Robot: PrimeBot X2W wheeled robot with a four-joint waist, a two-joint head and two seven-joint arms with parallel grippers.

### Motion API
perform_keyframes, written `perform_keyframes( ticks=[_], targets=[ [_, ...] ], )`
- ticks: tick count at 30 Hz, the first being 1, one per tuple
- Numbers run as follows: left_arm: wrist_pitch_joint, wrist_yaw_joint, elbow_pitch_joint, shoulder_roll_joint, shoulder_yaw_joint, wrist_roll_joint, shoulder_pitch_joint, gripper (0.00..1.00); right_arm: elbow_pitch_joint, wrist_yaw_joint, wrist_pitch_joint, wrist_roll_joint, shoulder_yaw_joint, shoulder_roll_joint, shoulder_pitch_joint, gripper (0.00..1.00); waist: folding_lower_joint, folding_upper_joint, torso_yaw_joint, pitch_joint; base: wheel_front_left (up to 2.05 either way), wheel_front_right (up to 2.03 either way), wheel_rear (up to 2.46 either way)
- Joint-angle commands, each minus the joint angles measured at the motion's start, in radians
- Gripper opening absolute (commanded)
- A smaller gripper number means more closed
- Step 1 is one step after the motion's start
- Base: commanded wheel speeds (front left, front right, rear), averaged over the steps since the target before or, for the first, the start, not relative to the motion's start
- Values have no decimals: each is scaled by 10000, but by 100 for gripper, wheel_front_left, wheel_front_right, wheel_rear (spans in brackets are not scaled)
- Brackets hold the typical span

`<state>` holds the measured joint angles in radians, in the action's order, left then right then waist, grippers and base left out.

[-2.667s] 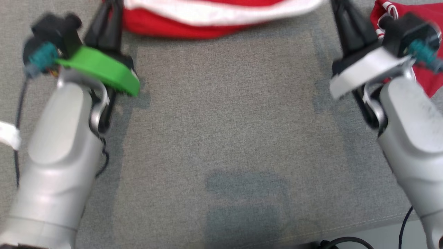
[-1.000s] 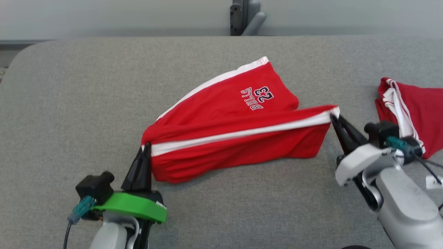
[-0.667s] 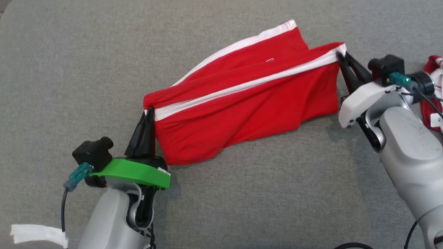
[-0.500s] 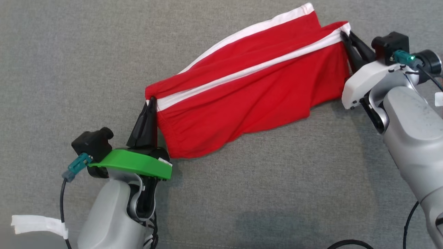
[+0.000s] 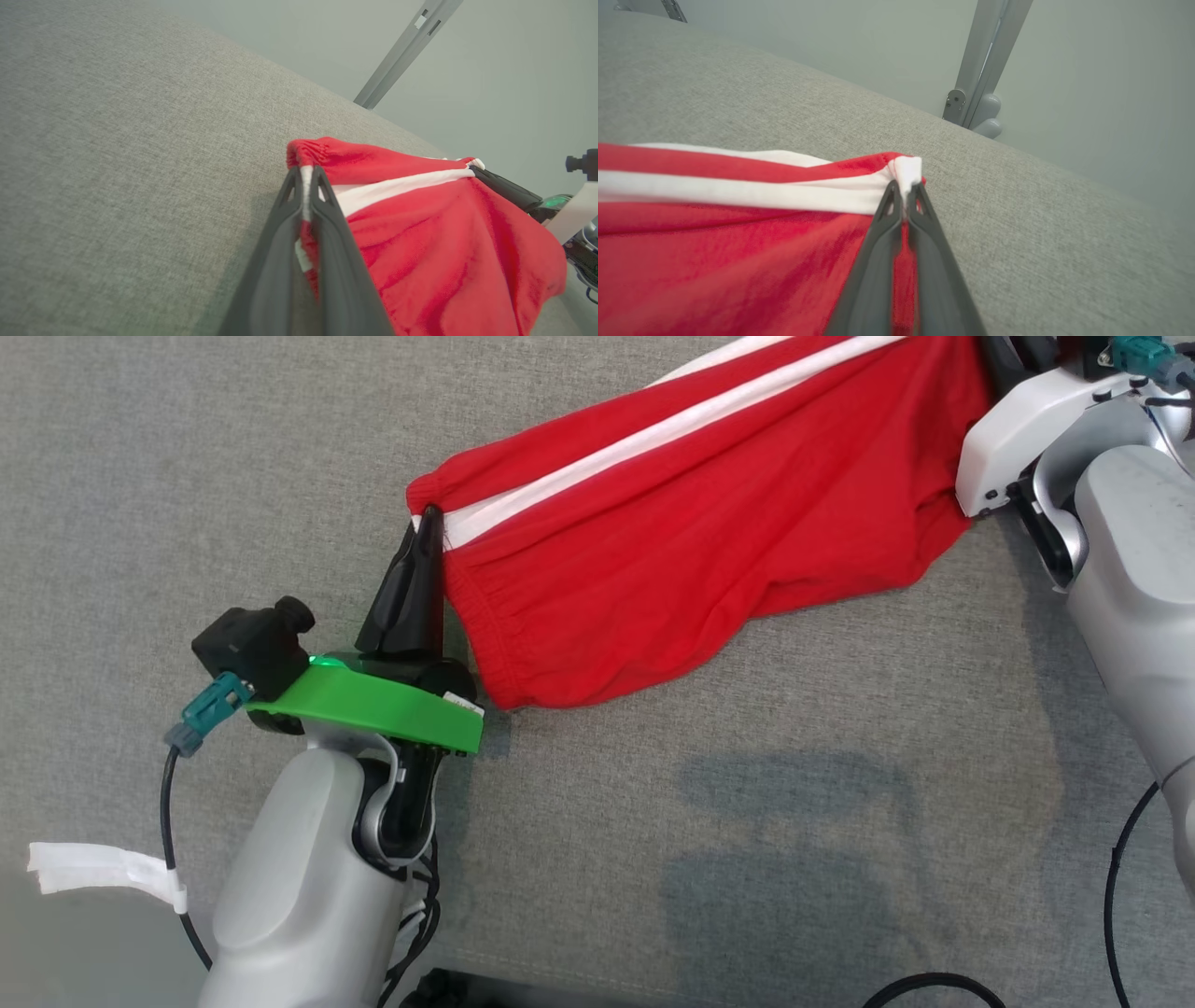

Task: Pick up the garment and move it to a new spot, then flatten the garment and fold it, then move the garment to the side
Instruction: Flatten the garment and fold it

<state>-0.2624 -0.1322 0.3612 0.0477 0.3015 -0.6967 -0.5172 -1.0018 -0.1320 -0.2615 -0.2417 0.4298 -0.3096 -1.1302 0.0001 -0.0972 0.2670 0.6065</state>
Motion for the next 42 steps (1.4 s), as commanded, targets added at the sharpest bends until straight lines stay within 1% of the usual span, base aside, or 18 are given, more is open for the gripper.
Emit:
perform_keyframes(
  ticks=[1,2,3,4,7,11,14,15,19,22,26,27,29,30,33,37,39,42],
  targets=[
    [-23,26,34,60,16,75,-141,0,-87,28,-16,72,-43,-69,-37,0,-1,-2,131,153,0,0,0],
    [-23,27,46,60,19,114,-170,14,-100,28,-16,76,-93,-31,-36,26,-1,-2,122,169,0,0,0],
    [-23,64,33,59,3,226,-201,47,-98,28,-16,66,-198,-11,-31,62,-1,-2,108,174,0,0,0],
    [-23,101,12,59,11,377,-219,100,-80,28,-16,100,-269,2,15,100,-1,-2,84,177,0,0,0],
    [-22,218,-63,56,-5,628,-124,100,153,25,-14,110,-482,45,316,100,-1,-2,-20,138,0,0,0],
    [-22,506,-264,50,-219,1020,174,100,898,25,-14,-135,-874,89,892,100,-1,-2,-195,-31,0,0,0],
    [-11,698,-435,51,-366,1241,447,100,1512,25,-15,-500,-1154,165,1473,100,-1,-2,-305,-204,0,0,0],
    [-11,843,-579,51,-523,1347,616,100,1876,25,-16,-787,-1263,221,1893,100,-1,-2,-367,-322,0,0,0],
    [-11,906,-730,51,-694,1567,975,100,2296,24,-16,-1224,-1284,283,2567,100,-1,-2,-433,-486,0,0,0],
    [-11,897,-770,50,-780,1696,1139,100,1989,25,-13,-1427,-1057,292,2889,100,-1,-2,-432,-584,0,0,0],
    [-11,882,-694,51,-806,1757,1270,100,1084,24,76,-1824,-664,488,2952,100,-1,-2,-365,-723,0,0,0],
    [-11,889,-693,50,-787,1797,1291,100,888,24,131,-1920,-546,560,2951,96,-1,-2,-348,-762,0,0,0],
    [-11,907,-674,50,-765,1818,1349,100,567,15,189,-2079,-318,667,2953,22,-1,-2,-327,-856,0,0,0],
    [-11,907,-653,49,-769,1860,1387,100,429,15,185,-2157,-229,716,2954,0,-1,-2,-326,-917,0,0,0],
    [-11,892,-592,49,-842,2008,1503,100,204,16,113,-2386,-84,749,2972,0,-1,-2,-377,-1144,0,0,0],
    [-11,849,-467,51,-1002,2144,1705,100,142,16,41,-2694,-195,817,3113,0,-1,-2,-529,-1499,0,0,0],
    [-11,804,-383,48,-1095,2261,1909,100,176,19,16,-2857,-339,855,3328,0,-1,-2,-671,-1851,0,0,0],
    [-11,744,-181,54,-1304,2415,2232,100,539,25,3,-3043,-797,886,3847,0,-1,-2,-921,-2393,0,0,0]
  ],
)
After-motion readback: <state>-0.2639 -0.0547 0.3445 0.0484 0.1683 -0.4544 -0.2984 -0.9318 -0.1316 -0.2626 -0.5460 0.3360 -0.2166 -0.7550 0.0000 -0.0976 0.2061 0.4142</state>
